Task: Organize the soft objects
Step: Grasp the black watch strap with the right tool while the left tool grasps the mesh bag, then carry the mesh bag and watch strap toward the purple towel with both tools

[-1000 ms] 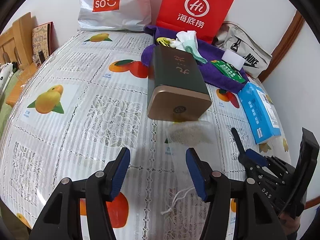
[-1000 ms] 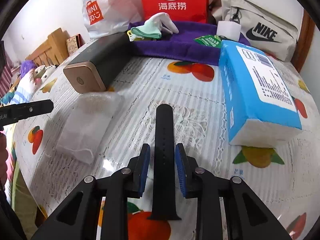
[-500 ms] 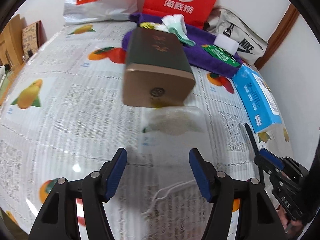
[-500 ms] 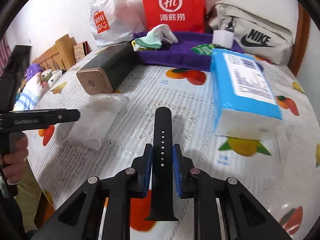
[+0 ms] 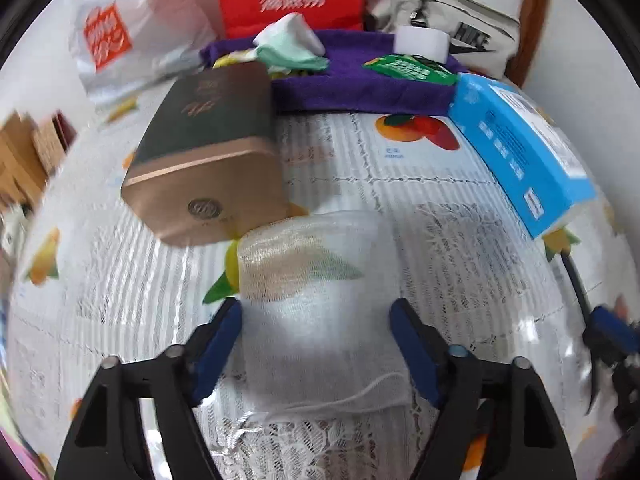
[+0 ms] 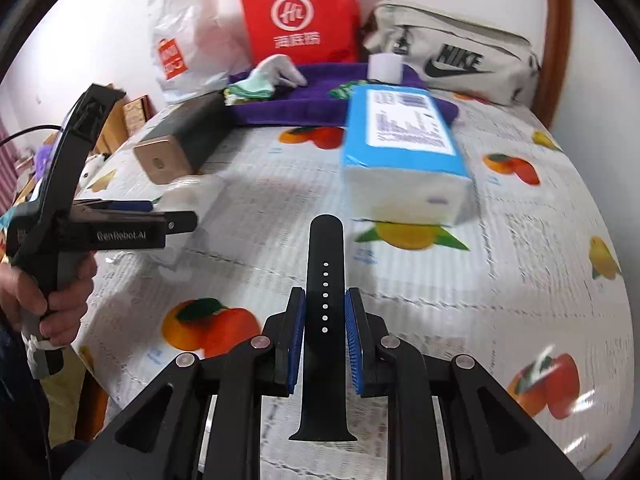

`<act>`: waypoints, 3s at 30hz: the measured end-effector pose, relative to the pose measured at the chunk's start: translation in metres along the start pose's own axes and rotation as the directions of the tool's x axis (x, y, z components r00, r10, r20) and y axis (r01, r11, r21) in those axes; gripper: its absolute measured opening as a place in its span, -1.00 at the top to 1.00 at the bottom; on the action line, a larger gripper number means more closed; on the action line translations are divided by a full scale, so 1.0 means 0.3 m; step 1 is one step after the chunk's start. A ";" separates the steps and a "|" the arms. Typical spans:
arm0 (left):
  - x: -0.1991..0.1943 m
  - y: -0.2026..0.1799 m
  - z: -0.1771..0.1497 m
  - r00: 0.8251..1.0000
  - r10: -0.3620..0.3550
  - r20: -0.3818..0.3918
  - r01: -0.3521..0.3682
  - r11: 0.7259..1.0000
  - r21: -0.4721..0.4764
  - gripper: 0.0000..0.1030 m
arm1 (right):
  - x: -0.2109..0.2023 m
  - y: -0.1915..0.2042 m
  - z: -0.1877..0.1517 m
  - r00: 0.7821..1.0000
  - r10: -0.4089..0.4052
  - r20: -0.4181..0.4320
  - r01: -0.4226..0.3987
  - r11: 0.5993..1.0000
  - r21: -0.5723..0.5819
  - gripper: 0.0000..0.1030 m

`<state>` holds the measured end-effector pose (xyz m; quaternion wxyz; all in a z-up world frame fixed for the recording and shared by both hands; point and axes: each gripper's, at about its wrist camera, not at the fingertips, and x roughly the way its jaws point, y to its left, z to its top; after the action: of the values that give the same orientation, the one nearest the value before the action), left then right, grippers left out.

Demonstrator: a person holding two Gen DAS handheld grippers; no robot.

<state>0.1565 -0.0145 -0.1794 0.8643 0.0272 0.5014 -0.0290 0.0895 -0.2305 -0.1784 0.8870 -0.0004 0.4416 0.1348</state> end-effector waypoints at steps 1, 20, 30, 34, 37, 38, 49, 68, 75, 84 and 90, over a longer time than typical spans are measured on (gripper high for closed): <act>-0.005 -0.006 -0.004 1.000 -0.012 0.009 0.012 1.000 0.003 -0.13 | 0.002 -0.008 -0.002 1.000 -0.004 -0.001 0.004 1.000 0.007 0.61; -0.139 0.058 -0.027 0.997 -0.073 0.037 0.074 0.997 -0.030 0.87 | -0.063 -0.091 -0.009 0.998 -0.050 0.036 0.045 0.992 0.116 0.61; -0.248 0.099 0.005 0.991 -0.089 0.099 0.096 0.994 -0.061 0.87 | -0.146 -0.072 0.041 0.995 -0.055 0.087 0.046 0.994 0.100 0.61; -0.291 0.115 0.025 0.986 -0.114 0.124 0.124 0.990 -0.074 0.87 | -0.180 -0.064 0.070 0.993 -0.053 0.109 0.042 0.995 0.095 0.61; -0.320 0.117 0.045 0.983 -0.112 0.147 0.124 0.990 -0.073 0.87 | -0.204 -0.057 0.097 0.990 -0.053 0.129 0.042 0.996 0.083 0.61; -0.327 0.121 0.052 0.982 -0.115 0.153 0.128 0.989 -0.075 0.87 | -0.210 -0.054 0.106 0.989 -0.052 0.136 0.041 0.996 0.081 0.61; -0.379 0.146 0.118 0.973 -0.125 0.193 0.144 0.985 -0.091 0.87 | -0.228 -0.043 0.219 0.985 -0.020 0.174 0.010 0.998 0.054 0.61; -0.366 0.142 0.282 0.964 -0.149 0.218 0.170 0.982 -0.081 0.87 | -0.156 -0.048 0.427 0.981 0.020 0.193 -0.024 1.000 0.019 0.61; -0.340 0.140 0.341 0.964 -0.156 0.216 0.175 0.982 -0.071 0.87 | -0.125 -0.053 0.481 0.981 0.025 0.195 -0.028 1.000 0.013 0.61; -0.316 0.137 0.400 0.964 -0.154 0.216 0.172 0.983 -0.066 0.87 | -0.086 -0.054 0.551 0.978 0.049 0.202 -0.052 0.999 0.008 0.61; -0.299 0.146 0.439 0.964 -0.151 0.217 0.168 0.984 -0.064 0.87 | -0.064 -0.054 0.591 0.976 0.060 0.210 -0.063 0.998 0.005 0.61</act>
<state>0.2295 0.0211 -0.0355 0.9080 -0.0520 0.4079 -0.0806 0.2214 -0.2296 -0.0571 0.9240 0.0324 0.3461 0.1591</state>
